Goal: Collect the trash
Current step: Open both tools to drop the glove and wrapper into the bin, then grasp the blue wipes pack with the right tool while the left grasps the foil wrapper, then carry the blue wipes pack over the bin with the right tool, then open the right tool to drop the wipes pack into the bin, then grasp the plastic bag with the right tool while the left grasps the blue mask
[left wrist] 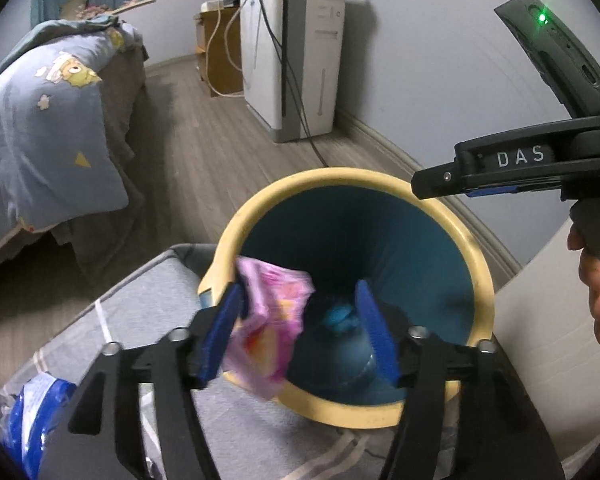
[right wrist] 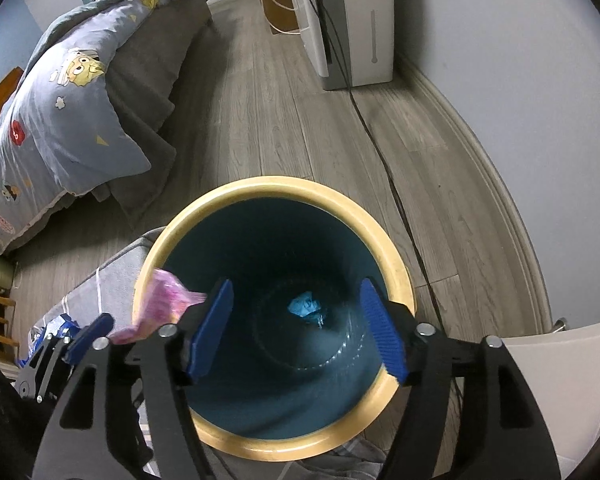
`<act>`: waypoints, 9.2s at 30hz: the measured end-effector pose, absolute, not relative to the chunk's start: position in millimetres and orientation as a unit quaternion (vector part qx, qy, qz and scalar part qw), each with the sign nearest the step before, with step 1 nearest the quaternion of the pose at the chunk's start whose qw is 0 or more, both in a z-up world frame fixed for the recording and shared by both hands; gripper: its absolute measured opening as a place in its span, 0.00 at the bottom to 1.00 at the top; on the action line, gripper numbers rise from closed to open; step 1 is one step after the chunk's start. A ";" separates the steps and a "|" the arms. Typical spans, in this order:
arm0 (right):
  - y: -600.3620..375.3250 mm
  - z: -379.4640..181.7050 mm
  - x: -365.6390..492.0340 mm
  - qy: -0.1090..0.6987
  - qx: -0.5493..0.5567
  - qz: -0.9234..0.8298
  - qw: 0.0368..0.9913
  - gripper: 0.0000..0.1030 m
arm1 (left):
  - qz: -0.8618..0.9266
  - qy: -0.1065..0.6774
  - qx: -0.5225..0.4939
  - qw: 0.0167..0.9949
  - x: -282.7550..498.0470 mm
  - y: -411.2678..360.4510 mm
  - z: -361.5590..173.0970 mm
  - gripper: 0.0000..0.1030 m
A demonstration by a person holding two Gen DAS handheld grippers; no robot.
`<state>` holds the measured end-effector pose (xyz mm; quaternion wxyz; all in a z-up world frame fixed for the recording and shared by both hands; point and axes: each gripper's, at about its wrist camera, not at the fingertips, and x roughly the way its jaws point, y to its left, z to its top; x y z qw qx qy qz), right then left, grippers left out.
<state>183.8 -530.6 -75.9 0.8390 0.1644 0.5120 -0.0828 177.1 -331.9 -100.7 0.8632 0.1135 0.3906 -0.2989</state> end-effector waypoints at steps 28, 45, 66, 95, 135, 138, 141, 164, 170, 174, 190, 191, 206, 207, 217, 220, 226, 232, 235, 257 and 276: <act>-421.5 -15.3 187.8 0.474 0.104 -0.030 0.874 0.94 | -0.114 0.336 0.077 0.932 145.3 -96.8 19.9 0.94; -256.9 -23.8 184.2 0.504 0.058 0.060 0.860 0.94 | -0.011 0.346 0.054 0.936 114.3 30.0 5.9 0.95; -174.4 -102.9 219.1 0.583 0.091 0.046 0.806 0.75 | -0.027 0.390 0.046 0.919 138.0 63.1 -28.8 0.95; -246.5 -49.9 199.1 0.543 0.059 0.071 0.834 0.28 | -0.051 0.474 0.035 0.878 174.9 -3.2 -81.8 0.95; -345.9 3.4 173.4 0.491 0.071 0.038 0.868 0.28 | -0.127 0.419 0.094 0.894 157.8 -52.8 -29.0 0.02; -354.3 6.1 172.6 0.486 0.072 0.030 0.871 0.28 | -0.132 0.398 0.097 0.903 154.4 -58.3 -14.5 0.02; -363.7 6.0 173.3 0.484 0.074 0.023 0.872 0.28 | -0.137 0.377 0.109 0.910 150.5 -68.0 -1.0 0.02; -485.4 -22.6 166.8 0.498 0.124 -0.052 0.857 0.28 | -0.239 0.315 0.135 0.908 149.9 -197.8 45.8 0.02; -511.7 -42.0 164.3 0.517 0.132 -0.071 0.843 0.28 | -0.289 0.319 0.138 0.892 162.2 -266.5 38.4 0.02; -525.7 -57.2 164.6 0.530 0.143 -0.080 0.832 0.28 | -0.316 0.335 0.121 0.879 174.0 -304.7 21.0 0.02; -508.4 -83.5 176.5 0.547 0.102 -0.052 0.829 0.45 | -0.292 0.382 0.148 0.864 187.1 -331.8 -40.2 0.02; -508.1 -81.8 176.8 0.543 0.101 -0.053 0.832 0.49 | -0.287 0.383 0.150 0.865 187.3 -329.2 -41.4 0.03; -513.4 -52.7 165.6 0.516 0.085 -0.088 0.848 0.94 | -0.220 0.370 0.110 0.896 173.7 -273.5 -32.0 0.91; -512.9 -50.3 164.7 0.514 0.086 -0.088 0.849 0.94 | -0.214 0.369 0.107 0.898 171.3 -265.1 -28.6 0.91; -479.0 -17.5 152.3 0.490 0.078 -0.056 0.866 0.94 | -0.148 0.354 0.093 0.919 143.5 -171.0 8.6 0.94; -460.6 -11.4 148.3 0.489 0.076 -0.038 0.868 0.94 | -0.121 0.354 0.089 0.923 130.1 -138.0 16.7 0.94; -422.9 7.5 136.3 0.478 0.070 -0.009 0.876 0.94 | -0.076 0.357 0.084 0.927 104.5 -80.7 21.6 0.94; -383.0 25.5 119.9 0.463 0.066 0.010 0.884 0.94 | -0.039 0.363 0.062 0.929 80.2 -33.4 17.6 0.94; -362.2 29.3 110.3 0.456 0.064 0.020 0.887 0.94 | -0.026 0.368 0.046 0.928 71.5 -14.6 14.6 0.94; -243.9 -54.4 102.4 0.535 0.008 0.045 0.844 0.94 | 0.002 0.422 0.032 0.906 71.8 55.5 -51.9 0.95; -186.6 -113.9 104.8 0.588 -0.029 0.078 0.804 0.92 | -0.033 0.483 0.055 0.873 105.0 49.2 -123.7 0.93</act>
